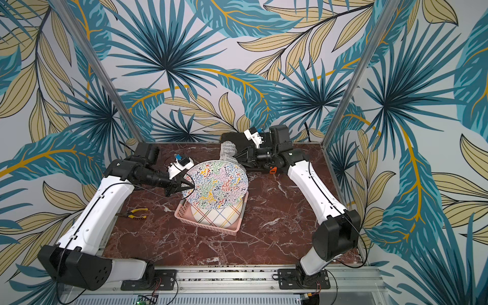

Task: Wipe the wet plate dry
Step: Wipe the plate with towel.

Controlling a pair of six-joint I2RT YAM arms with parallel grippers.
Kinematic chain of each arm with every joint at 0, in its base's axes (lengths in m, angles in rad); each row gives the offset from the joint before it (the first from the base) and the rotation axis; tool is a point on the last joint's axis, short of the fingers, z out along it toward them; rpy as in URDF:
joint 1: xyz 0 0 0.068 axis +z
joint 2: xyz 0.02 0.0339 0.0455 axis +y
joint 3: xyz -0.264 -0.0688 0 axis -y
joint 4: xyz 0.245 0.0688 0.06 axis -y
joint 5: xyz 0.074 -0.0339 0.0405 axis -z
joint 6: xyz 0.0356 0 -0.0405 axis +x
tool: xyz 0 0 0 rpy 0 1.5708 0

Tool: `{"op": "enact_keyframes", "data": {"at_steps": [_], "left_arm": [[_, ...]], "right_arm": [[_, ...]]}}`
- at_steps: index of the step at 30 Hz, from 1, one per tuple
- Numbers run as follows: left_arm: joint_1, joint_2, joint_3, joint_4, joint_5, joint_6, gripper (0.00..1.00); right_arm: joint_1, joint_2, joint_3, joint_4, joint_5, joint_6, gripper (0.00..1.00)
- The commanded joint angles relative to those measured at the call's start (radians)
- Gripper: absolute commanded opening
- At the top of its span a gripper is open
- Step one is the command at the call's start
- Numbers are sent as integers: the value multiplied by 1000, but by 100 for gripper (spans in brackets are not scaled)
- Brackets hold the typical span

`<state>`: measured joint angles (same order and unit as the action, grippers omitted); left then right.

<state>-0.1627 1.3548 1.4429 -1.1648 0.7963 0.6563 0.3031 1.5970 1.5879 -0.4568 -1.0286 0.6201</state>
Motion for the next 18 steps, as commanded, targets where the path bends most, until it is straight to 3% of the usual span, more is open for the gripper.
{"op": "enact_keyframes", "data": {"at_steps": [1, 5, 12, 18], "left_arm": [[25, -20, 16, 60, 5, -77, 0], [40, -23, 31, 102, 27, -153, 0], [90, -17, 69, 147, 167, -261, 0], [108, -7, 52, 256, 170, -375, 0]], "right_arm": [[-4, -39, -43, 13, -30, 13, 0], [-20, -60, -86, 20, -18, 12, 0], [-36, -73, -169, 53, -4, 14, 0], [-37, -82, -213, 91, 11, 30, 0]]}}
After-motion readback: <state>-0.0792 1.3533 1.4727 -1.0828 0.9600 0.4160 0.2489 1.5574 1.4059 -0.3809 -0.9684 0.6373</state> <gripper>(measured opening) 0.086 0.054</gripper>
